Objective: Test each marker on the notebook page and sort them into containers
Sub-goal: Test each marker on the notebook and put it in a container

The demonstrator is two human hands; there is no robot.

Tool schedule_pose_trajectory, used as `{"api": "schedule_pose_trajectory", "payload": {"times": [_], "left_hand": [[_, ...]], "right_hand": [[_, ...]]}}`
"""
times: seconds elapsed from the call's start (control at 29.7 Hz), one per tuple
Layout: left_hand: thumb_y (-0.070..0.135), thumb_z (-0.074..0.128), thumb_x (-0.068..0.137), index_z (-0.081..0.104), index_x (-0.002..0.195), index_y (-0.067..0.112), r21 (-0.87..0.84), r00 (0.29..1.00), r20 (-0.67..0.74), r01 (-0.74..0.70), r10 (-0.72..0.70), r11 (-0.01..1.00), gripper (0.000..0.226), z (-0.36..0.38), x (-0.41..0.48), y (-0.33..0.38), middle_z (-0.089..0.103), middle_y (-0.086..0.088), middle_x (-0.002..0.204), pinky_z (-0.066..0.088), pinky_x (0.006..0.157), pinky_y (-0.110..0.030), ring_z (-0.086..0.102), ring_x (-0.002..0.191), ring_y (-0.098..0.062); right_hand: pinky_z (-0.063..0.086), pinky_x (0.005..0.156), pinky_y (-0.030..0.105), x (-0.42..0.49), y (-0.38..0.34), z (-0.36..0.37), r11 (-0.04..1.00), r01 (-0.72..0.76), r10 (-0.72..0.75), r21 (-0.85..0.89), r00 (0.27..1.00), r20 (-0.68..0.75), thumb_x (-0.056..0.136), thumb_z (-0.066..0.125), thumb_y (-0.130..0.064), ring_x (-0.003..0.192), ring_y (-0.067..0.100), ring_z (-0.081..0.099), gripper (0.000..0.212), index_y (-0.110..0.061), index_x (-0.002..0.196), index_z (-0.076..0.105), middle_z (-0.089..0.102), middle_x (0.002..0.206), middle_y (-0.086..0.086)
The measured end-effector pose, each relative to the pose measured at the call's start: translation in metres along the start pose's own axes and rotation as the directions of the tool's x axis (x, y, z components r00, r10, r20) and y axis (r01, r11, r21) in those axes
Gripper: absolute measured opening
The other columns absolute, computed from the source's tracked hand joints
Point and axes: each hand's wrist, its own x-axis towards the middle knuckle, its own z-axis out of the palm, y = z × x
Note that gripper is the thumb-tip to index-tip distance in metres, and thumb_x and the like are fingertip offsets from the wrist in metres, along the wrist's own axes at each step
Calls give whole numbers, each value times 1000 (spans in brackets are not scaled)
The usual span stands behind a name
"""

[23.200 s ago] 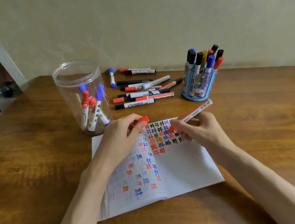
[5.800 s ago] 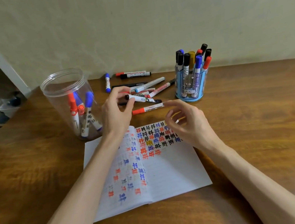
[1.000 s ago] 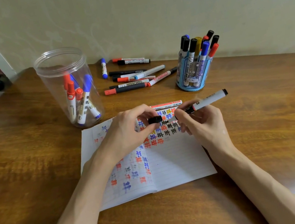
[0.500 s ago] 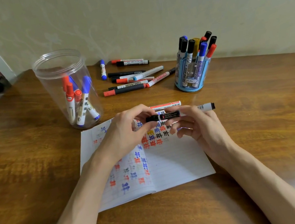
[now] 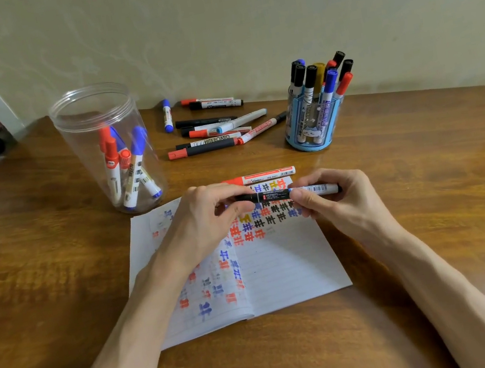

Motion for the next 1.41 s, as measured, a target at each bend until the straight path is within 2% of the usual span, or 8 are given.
{"api": "schedule_pose_trajectory", "payload": {"times": [0.13,0.37,0.5,0.57,0.74,1.01,1.21,1.41], "left_hand": [[17,75,91,76,120,18,20,1000,-24,-2,3,1000,29,2,0,-1,67,20,94,54,76,-10,67,92,8],[21,71,93,72,110,33,-56,999,-24,33,-35,998,21,-7,3,6,70,25,102,53,79,-11,65,103,4],[22,71,93,71,105,25,-250,996,-82,23,-45,968,12,-20,1,17,72,15,99,54,80,-15,68,101,-5],[25,71,93,71,107,18,-361,991,-109,35,-80,932,16,-28,-5,25,73,10,101,54,84,-17,69,104,-9],[21,71,93,70,111,8,-475,964,-236,-8,-119,880,21,-70,-45,31,73,-9,103,56,96,-40,70,104,-27],[17,70,94,69,111,14,-287,905,-384,73,-185,955,18,-149,-160,24,73,-4,100,56,93,-32,70,102,-25],[12,69,94,69,110,11,-267,845,-433,213,-315,940,16,-170,-254,16,73,-5,100,55,90,-31,70,100,-25],[16,72,92,69,115,11,-347,813,-387,308,-435,886,23,-161,-319,9,73,-8,101,54,91,-33,68,101,-25]], "right_hand": [[55,63,23,1,8,5,999,44,-43,-16,999,20,92,78,-22,67,10,67,16,-6,96,76,76,77,5],[57,69,22,3,6,5,999,21,-22,47,999,29,92,79,-24,81,9,74,18,-9,100,78,79,88,1],[63,80,36,5,1,13,998,54,-52,-23,994,94,87,82,-26,96,17,77,18,-14,101,81,81,101,-3],[63,83,34,4,-5,23,993,105,-94,-56,979,182,88,82,-24,96,15,76,17,-15,102,81,81,104,-5],[57,95,25,0,-29,62,943,279,-172,-181,875,452,97,75,-25,104,5,72,22,-20,118,79,78,115,-12],[54,92,18,-1,-60,155,806,538,-285,-248,719,634,98,73,-25,111,-1,63,32,-33,129,71,72,120,-15],[53,93,18,-15,-70,212,743,659,-420,-117,596,684,96,74,-15,103,-5,67,27,-25,120,75,74,115,-16],[55,93,23,-22,-70,234,753,657,-470,-37,576,669,95,69,-8,99,7,72,28,-24,116,77,76,110,-10]]}}
